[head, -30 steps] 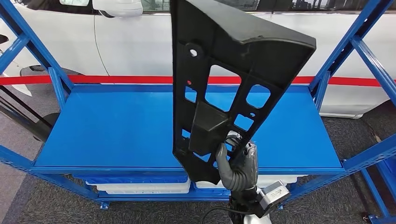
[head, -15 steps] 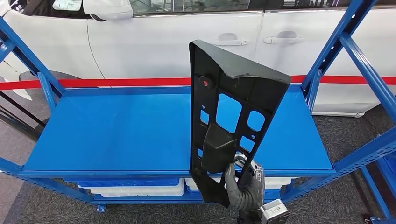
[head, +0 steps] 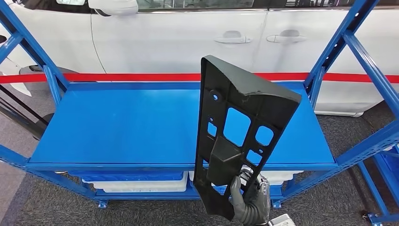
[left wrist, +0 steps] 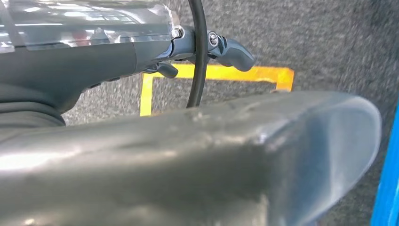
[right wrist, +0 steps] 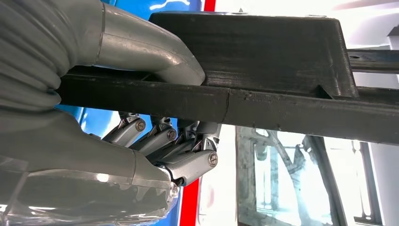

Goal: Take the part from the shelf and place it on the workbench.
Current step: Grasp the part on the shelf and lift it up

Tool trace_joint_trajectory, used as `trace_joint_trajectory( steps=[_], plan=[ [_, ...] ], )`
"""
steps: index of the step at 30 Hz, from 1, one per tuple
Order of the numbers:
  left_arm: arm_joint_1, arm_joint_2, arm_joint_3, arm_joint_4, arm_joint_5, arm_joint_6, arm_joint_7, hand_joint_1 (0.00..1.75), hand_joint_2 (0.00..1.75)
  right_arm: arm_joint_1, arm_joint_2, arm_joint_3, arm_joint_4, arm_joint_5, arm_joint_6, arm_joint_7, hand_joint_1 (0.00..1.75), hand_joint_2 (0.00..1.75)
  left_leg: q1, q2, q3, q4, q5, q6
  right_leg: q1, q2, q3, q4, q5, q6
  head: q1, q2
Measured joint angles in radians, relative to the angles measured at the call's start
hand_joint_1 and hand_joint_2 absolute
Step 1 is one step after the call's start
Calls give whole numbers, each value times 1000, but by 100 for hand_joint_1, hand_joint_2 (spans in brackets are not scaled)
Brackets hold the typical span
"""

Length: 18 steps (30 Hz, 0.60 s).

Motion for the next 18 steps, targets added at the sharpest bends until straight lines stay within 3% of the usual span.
trace_joint_trajectory(
  steps=[2,5,6,8,10,11,12,13,14,16,18],
  plan=[
    [0,-2,2,0,-4,-2,2,0,0,2,2,-2,-5,4,7,-3,175,175,-2,-2,-9,12,5,-12,2,5,38,-68,16,-10,0,0],
    [0,-3,3,0,-6,-3,6,0,0,4,6,-3,-12,9,16,-8,175,175,0,-5,-16,16,15,-32,7,8,24,-72,29,-37,0,0],
    [1,-3,4,0,-7,-3,6,0,0,4,8,-3,-14,9,18,-10,175,175,2,-5,-22,25,2,-38,7,7,18,-73,36,-47,0,0],
    [2,-4,4,0,-7,-3,7,0,0,4,13,-4,-18,10,21,-11,175,175,6,-5,-50,100,-74,-46,7,4,0,-75,53,-63,0,0],
    [1,-4,4,0,-7,-3,7,0,0,4,15,-5,-19,10,22,-12,175,175,7,-5,-85,228,-162,-50,13,2,-22,-73,70,-69,0,0],
    [1,-4,4,0,-7,-3,7,0,0,4,15,-5,-19,10,22,-12,175,175,6,-5,-90,274,-179,-50,17,1,-34,-72,78,-71,0,0],
    [1,-4,4,0,-7,-3,7,0,0,4,15,-6,-19,10,22,-12,175,175,6,-5,-79,288,-175,-47,21,0,-45,-71,86,-72,0,0],
    [1,-4,4,0,-7,-3,7,0,0,4,15,-6,-19,10,22,-12,175,175,3,-5,-49,263,-154,-41,25,0,-55,-70,93,-72,0,0],
    [0,-4,4,0,-7,-3,7,0,0,4,16,-6,-20,10,22,-12,175,175,0,-6,-2,205,-128,-31,29,0,-63,-69,101,-73,0,0],
    [-2,-1,4,-1,-8,-3,7,0,0,4,18,-6,-22,10,22,-12,175,175,-11,-6,99,56,-105,-8,32,0,-73,-69,113,-70,0,0],
    [-4,1,4,-2,-8,-3,6,0,0,3,20,-7,-25,10,24,-14,175,175,-22,-5,144,-21,-106,4,28,-3,-76,-70,125,-61,0,0]
  ],
)
